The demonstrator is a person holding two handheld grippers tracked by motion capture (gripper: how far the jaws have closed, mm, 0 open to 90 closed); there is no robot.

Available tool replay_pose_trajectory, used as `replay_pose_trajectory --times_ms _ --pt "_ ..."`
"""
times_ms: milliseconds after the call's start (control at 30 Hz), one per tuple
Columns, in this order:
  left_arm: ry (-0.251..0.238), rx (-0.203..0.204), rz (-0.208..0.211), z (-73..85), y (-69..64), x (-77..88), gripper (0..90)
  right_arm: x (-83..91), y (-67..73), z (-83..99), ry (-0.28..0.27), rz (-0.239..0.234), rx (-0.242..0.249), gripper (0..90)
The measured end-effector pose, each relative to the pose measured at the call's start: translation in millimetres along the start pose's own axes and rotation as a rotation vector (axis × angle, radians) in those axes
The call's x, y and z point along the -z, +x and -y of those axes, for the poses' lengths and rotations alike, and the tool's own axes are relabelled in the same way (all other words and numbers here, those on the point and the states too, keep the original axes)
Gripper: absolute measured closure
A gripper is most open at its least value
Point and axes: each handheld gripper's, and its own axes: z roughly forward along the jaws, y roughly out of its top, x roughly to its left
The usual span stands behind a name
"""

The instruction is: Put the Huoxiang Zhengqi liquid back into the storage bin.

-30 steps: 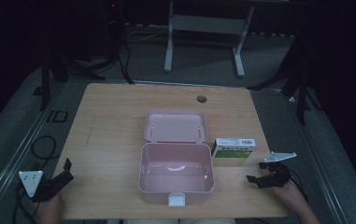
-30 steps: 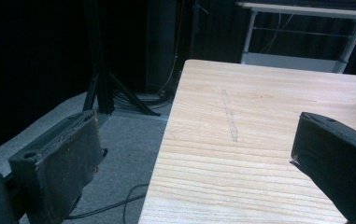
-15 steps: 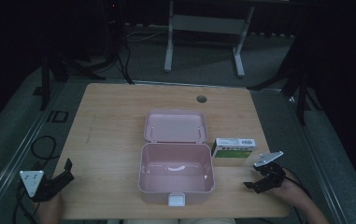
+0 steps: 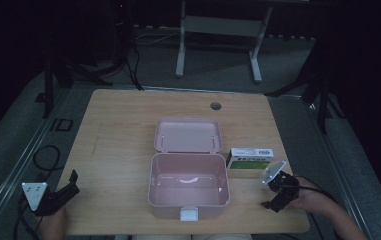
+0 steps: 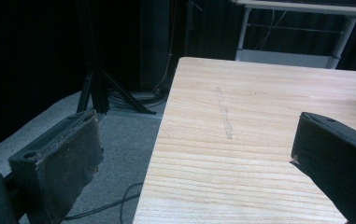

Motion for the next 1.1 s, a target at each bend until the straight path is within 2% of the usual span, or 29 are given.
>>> replay_pose_trajectory --times_ms 33,100,267,400,600,733,833,967,1100 --pt "0.002 -0.002 0.001 0.0 0.0 -0.1 2.0 0.4 2.5 -4.7 0.029 0.012 0.031 15.1" --pt "0.004 -0.005 0.003 -0.1 -0.1 -0.2 2.0 0.7 5.1 -9.8 0.055 0.018 0.062 15.1" --pt "0.006 -0.004 0.011 -0.2 -0.1 -0.3 2.0 1.3 10.4 -22.2 0.115 0.003 0.125 17.9" --pt "0.006 0.004 0.017 -0.2 0.4 -0.3 2.0 3.0 15.1 -31.0 0.144 0.003 0.163 17.9" --pt "0.011 -0.007 0.019 -0.2 -0.4 -0.5 2.0 6.4 23.6 -44.8 0.189 -0.001 0.237 19.2" --pt "0.014 -0.005 0.025 -0.3 -0.1 -0.6 2.0 5.8 29.5 -54.4 0.238 -0.009 0.289 18.5" --pt "0.016 -0.004 0.029 -0.3 0.1 -0.7 2.0 5.9 34.0 -61.2 0.269 0.005 0.335 18.6" --pt "0.016 -0.003 0.034 -0.3 0.4 -0.7 2.0 7.3 40.0 -70.5 0.289 0.004 0.384 19.7" --pt "0.018 -0.008 0.036 -0.3 -0.3 -1.1 2.0 12.4 46.7 -79.2 0.269 -0.015 0.413 21.7"
